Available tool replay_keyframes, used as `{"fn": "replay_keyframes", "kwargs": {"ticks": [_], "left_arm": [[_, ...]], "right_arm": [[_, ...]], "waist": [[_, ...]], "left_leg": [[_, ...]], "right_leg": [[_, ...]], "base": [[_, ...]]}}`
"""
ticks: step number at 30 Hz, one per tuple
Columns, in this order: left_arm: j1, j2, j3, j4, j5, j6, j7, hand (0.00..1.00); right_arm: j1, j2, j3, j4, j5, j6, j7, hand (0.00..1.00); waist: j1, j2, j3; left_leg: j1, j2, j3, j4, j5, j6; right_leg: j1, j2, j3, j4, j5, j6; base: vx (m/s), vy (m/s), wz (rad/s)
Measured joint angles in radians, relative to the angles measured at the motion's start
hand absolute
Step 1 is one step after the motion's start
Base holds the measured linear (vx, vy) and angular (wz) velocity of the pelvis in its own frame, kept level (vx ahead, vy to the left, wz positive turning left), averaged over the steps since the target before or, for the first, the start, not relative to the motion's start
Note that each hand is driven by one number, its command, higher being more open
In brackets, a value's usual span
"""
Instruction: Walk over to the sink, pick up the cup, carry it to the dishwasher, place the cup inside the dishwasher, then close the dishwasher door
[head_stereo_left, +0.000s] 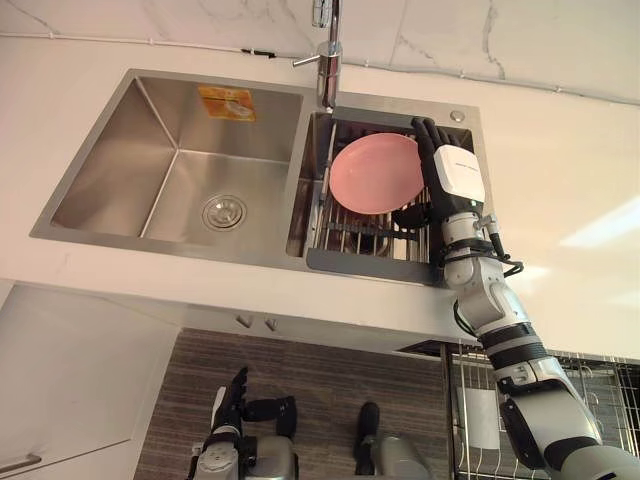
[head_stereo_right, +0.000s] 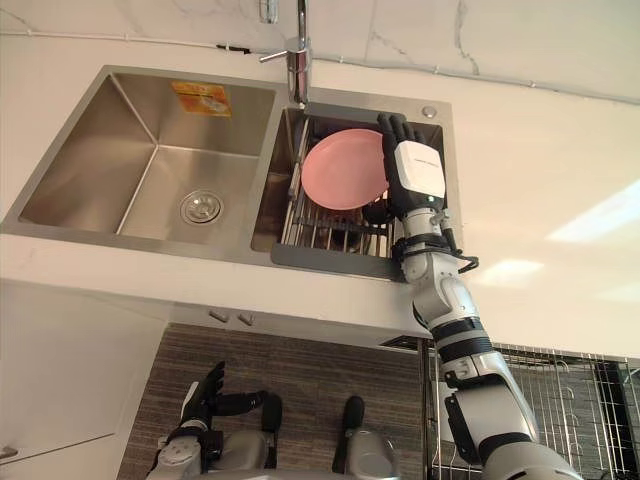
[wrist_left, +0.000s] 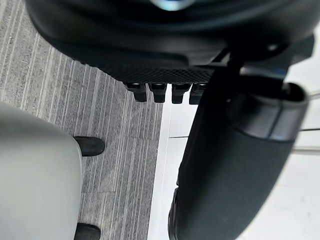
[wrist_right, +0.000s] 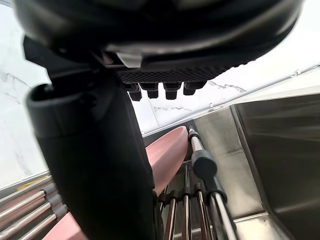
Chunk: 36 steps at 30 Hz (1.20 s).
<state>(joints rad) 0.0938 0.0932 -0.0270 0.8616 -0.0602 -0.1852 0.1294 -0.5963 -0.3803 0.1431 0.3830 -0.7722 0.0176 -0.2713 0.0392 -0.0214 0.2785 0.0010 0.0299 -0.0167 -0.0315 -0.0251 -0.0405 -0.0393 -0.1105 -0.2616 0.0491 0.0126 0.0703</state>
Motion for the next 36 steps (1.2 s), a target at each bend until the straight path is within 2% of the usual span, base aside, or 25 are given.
{"fn": "replay_keyframes", "kwargs": {"ticks": [15,16,25,32,36], "left_arm": [[-0.021,-0.001,-0.001,-0.003,-0.019,-0.026,0.002,1.00],[-0.022,-0.001,-0.001,-0.003,-0.020,-0.027,0.002,1.00],[-0.052,0.005,-0.020,0.028,-0.021,-0.030,0.002,1.00],[-0.067,0.005,-0.022,0.042,-0.020,-0.028,0.001,1.00],[-0.071,0.004,-0.022,0.042,-0.020,-0.025,0.000,1.00]], "right_arm": [[-0.119,-0.040,0.025,0.081,-0.008,0.017,-0.032,1.00],[-0.128,-0.051,0.045,0.082,-0.011,0.016,-0.032,0.00],[-0.188,-0.136,0.174,0.116,-0.045,-0.006,0.004,0.00],[-0.247,-0.169,0.180,0.108,-0.044,-0.056,0.003,0.00],[-0.254,-0.174,0.181,0.102,-0.045,-0.060,0.011,0.00]], "waist": [[0.003,0.012,0.062],[0.003,0.012,0.062],[0.007,0.018,0.077],[0.018,0.026,0.081],[0.027,0.027,0.082]], "left_leg": [[-0.031,-0.008,-0.008,-0.006,0.032,0.004],[-0.037,-0.009,-0.009,-0.007,0.036,0.005],[-0.041,-0.006,-0.017,-0.026,0.056,0.027],[-0.043,-0.001,-0.015,-0.021,0.056,0.027],[-0.042,-0.001,-0.015,-0.020,0.057,0.026]], "right_leg": [[-0.024,-0.011,-0.017,0.006,0.000,0.000],[-0.029,-0.011,-0.018,0.006,0.000,0.000],[-0.032,-0.003,-0.023,0.002,0.004,-0.006],[-0.033,0.007,-0.020,-0.001,0.007,-0.010],[-0.033,0.007,-0.017,-0.001,0.007,-0.011]], "base": [[-0.03,-0.004,0.04],[0.00,0.000,0.00],[-0.02,-0.004,0.03],[0.00,0.000,0.00],[0.00,0.000,0.00]]}}
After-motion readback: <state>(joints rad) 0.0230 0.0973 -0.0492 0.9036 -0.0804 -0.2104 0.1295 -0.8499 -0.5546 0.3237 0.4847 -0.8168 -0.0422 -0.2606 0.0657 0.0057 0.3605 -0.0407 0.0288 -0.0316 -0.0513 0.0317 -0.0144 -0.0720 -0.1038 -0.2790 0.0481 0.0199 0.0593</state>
